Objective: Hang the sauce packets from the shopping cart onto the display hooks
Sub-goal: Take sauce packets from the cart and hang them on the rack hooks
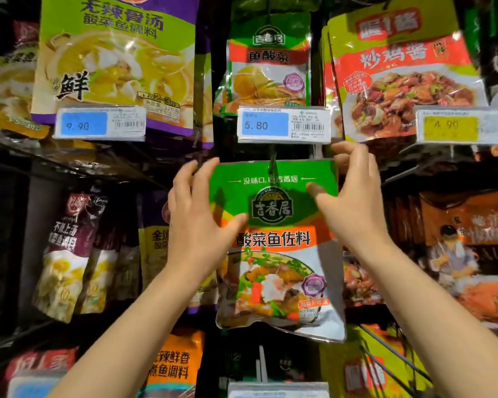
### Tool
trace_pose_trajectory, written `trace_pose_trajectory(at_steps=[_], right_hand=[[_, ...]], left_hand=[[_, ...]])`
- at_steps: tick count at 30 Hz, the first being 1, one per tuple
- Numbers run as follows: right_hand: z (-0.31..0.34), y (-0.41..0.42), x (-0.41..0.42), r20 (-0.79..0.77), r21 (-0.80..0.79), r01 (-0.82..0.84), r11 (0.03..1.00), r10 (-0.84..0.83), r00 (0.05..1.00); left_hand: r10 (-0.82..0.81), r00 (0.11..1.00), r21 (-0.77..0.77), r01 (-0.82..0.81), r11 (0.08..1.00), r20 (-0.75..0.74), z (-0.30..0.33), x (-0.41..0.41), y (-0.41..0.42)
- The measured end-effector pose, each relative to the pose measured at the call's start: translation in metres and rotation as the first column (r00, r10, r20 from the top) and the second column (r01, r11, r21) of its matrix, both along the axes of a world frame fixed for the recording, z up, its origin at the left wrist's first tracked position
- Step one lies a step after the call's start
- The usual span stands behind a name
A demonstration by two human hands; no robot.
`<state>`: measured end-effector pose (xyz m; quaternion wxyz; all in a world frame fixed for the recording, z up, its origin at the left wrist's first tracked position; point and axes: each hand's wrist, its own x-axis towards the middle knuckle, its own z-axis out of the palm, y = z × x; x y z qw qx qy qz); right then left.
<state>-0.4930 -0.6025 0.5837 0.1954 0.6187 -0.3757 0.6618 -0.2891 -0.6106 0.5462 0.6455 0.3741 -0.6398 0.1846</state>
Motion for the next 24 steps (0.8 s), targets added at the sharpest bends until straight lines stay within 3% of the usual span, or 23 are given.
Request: trace_pose_trajectory(at_steps=[3, 4, 6, 8, 12, 19, 24], right_hand=[[-0.040, 0.005, 0.006, -0.301, -0.209, 0.229, 0.951, -0.286, 0.910], [-0.050, 0.001, 0.008, -0.406, -0.190, 0.240, 0.952, -0.299, 0.863], [-0.055, -0.005, 0.012, -0.517, 0.003, 0.222, 0.975, -0.188, 0.835], [-0.050, -0.009, 0.012, -0.536, 0.174, 0.200, 0.964, -0.078, 0.841], [-0.051, -0.022, 0.014, -0.581, 0.177, 0.270, 0.947, -0.121, 0.805], [-0.046, -0.050, 0.020, -0.681, 0.373, 0.453, 0.810, -0.093, 0.727], [-0.051, -0.058, 0.017, -0.704, 0.363, 0.467, 0.806, -0.092, 0.705]], left_hand=[[0.176, 0.946, -0.154, -0.137, 0.979, 0.273, -0.025, 0.001, 0.001], [0.150, 0.933, -0.135, -0.111, 0.985, 0.328, -0.030, -0.001, -0.001], [0.057, 0.917, -0.002, -0.061, 0.998, 0.396, -0.032, -0.003, -0.006], [0.016, 0.910, 0.098, -0.062, 0.993, 0.414, -0.032, -0.002, -0.012], [0.021, 0.896, 0.120, -0.083, 0.989, 0.444, -0.032, 0.000, -0.027], [0.040, 0.861, 0.284, -0.211, 0.935, 0.507, -0.027, -0.007, -0.062], [0.059, 0.848, 0.280, -0.238, 0.930, 0.527, -0.035, -0.010, -0.070]])
